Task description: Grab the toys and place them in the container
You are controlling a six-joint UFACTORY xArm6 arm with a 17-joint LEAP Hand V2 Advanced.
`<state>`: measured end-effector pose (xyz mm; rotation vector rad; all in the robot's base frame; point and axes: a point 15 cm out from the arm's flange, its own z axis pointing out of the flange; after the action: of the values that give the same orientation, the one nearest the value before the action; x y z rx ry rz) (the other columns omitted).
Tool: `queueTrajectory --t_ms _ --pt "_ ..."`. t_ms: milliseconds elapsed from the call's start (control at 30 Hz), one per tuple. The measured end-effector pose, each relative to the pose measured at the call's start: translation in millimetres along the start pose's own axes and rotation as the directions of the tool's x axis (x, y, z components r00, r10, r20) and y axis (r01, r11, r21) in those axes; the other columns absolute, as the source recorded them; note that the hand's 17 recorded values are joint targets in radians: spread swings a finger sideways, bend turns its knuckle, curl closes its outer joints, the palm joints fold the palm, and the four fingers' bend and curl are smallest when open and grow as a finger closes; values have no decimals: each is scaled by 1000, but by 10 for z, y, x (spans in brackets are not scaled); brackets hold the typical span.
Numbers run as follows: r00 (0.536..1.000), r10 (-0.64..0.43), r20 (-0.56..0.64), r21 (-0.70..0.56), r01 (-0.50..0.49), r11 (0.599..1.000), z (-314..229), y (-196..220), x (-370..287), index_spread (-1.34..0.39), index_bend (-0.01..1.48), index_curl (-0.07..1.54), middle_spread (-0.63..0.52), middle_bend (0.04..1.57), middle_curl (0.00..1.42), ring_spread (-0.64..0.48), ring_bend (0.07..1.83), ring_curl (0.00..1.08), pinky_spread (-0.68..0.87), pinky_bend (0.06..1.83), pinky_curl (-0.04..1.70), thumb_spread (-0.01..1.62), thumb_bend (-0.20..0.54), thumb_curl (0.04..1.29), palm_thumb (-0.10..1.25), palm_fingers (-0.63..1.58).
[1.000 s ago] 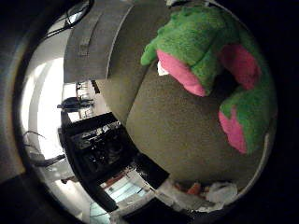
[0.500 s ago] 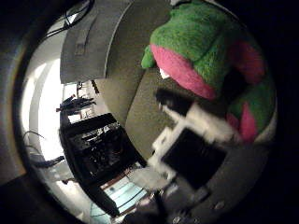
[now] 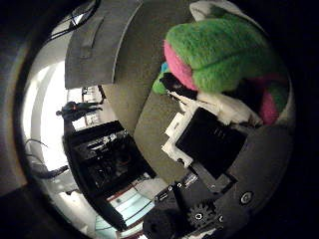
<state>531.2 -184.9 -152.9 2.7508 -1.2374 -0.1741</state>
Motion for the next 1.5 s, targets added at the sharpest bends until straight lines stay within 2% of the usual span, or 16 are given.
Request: queueTrajectory --t_ms 233,867,1167,1500 --pt "999 30 -20 18 -30 999 -130 128 182 -388 1033 1001 -255 1200 1000 -293 1343 851 -229 1478 757 989 -18 362 847 935" --pt "987 73 -140 90 -61 994 -1198 179 619 -302 1066 986 -196 1259 979 -298 1302 939 -217 1356 968 1046 -14 383 939 990" --pt "988 72 -138 84 -61 995 -1659 355 369 -295 1067 981 -189 1257 968 -306 1272 964 -234 1297 1044 1057 -18 397 950 1007" --pt "987 0 -159 97 16 995 -2233 237 -358 -295 1052 981 -188 1242 964 -316 1250 989 -252 1263 1100 1074 -19 396 942 1020"
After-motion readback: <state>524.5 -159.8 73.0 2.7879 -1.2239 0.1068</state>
